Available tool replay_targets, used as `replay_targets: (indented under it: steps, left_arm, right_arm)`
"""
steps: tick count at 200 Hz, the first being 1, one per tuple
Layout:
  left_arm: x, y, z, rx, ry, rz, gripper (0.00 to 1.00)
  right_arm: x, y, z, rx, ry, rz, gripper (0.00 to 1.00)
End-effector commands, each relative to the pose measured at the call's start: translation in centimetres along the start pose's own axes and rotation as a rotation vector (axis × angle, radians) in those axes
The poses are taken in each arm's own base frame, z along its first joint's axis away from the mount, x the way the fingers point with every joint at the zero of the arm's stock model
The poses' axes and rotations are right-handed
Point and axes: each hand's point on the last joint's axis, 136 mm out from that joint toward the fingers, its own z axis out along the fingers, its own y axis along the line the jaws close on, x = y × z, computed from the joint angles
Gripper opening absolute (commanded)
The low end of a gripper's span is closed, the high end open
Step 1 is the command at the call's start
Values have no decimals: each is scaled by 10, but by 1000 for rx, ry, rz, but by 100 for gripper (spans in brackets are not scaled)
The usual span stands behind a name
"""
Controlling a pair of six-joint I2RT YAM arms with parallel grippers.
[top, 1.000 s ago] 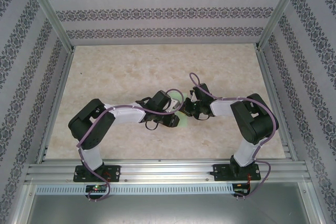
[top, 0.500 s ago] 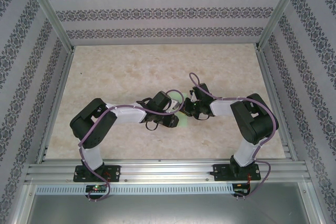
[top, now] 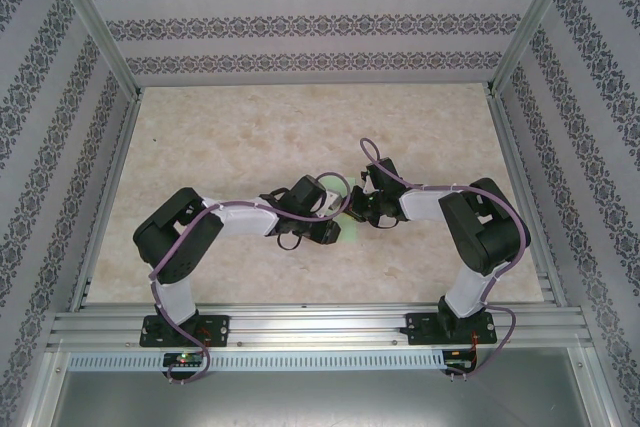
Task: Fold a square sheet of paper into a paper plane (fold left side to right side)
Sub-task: Fold the triangle a second time at the center of the table.
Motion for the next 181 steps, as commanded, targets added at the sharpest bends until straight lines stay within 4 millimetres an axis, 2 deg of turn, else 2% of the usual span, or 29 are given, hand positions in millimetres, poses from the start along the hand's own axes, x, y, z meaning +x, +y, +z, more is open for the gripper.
replay_targets:
  steps: [1,44,98,181]
  left_arm:
    - [33,7,5,-26,74,-19,29]
    - [48,12,1,-35,85,-45,27]
    - [64,9,-5,-29,97,-56,25]
    - [73,3,-16,-25,86,-61,25]
  right_arm:
    - [23,-43,8,160,63,33,10]
    - [23,-43,8,162,65,32,10]
    - [22,-43,8,165,68,31,10]
    - [21,-42,10,164,72,30,10]
